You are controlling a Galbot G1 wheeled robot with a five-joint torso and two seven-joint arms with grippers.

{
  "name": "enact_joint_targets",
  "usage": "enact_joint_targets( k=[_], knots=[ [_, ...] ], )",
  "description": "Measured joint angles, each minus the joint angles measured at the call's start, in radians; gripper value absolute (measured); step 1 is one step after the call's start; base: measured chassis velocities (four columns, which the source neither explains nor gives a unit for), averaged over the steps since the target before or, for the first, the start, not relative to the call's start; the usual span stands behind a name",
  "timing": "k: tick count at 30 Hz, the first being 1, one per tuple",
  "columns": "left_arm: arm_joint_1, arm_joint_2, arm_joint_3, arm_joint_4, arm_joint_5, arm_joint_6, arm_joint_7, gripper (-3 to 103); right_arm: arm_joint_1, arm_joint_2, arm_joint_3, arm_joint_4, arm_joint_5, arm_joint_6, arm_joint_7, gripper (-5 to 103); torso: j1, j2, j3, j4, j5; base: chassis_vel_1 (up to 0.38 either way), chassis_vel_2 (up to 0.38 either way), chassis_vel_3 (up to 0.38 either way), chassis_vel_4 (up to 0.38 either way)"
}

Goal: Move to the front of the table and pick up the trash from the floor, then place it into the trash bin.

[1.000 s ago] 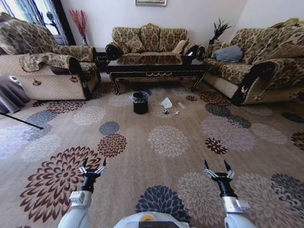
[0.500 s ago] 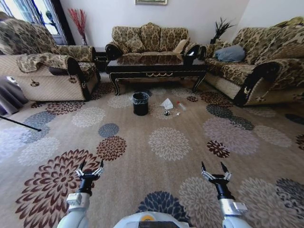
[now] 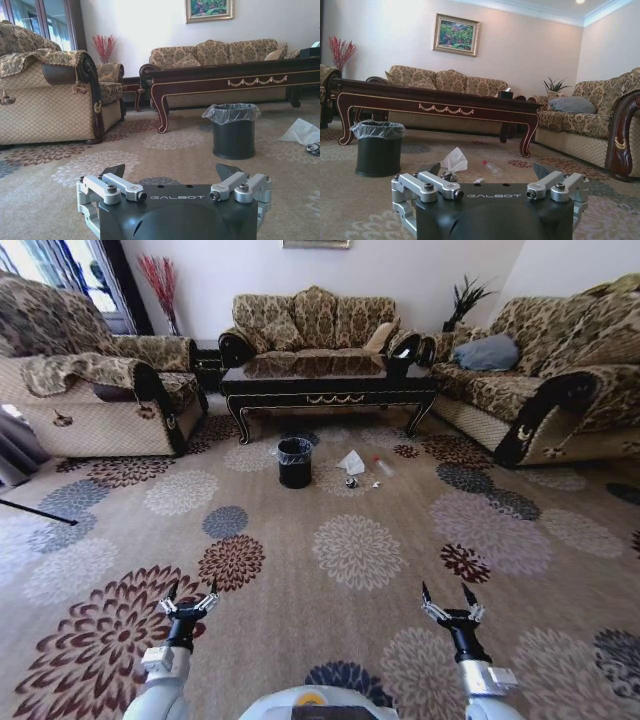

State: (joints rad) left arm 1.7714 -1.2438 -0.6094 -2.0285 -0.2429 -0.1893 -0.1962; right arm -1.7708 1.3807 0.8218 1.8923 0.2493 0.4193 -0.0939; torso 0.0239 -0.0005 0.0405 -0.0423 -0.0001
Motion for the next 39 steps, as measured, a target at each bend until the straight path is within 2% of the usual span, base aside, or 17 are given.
enact_joint_targets(
  k=[11, 39],
  knots=[
    [-0.031, 0.007, 0.02, -0.001, -0.003, 0.013, 0.0, 100, 0.008, -0.003, -0.002, 0.002, 0.01, -0.01, 0.001, 100, 0.0, 0.0, 0.0, -0.0001, 0.0, -0.123, 0.131, 0.127, -0.124],
    [-0.019, 0.018, 0.002, 0.005, -0.021, 0.011, -0.002, 100, 0.006, 0.013, -0.007, 0.006, -0.002, -0.011, 0.003, 100, 0.0, 0.0, 0.001, 0.0, 0.0, -0.175, 0.181, 0.187, -0.178]
  ],
)
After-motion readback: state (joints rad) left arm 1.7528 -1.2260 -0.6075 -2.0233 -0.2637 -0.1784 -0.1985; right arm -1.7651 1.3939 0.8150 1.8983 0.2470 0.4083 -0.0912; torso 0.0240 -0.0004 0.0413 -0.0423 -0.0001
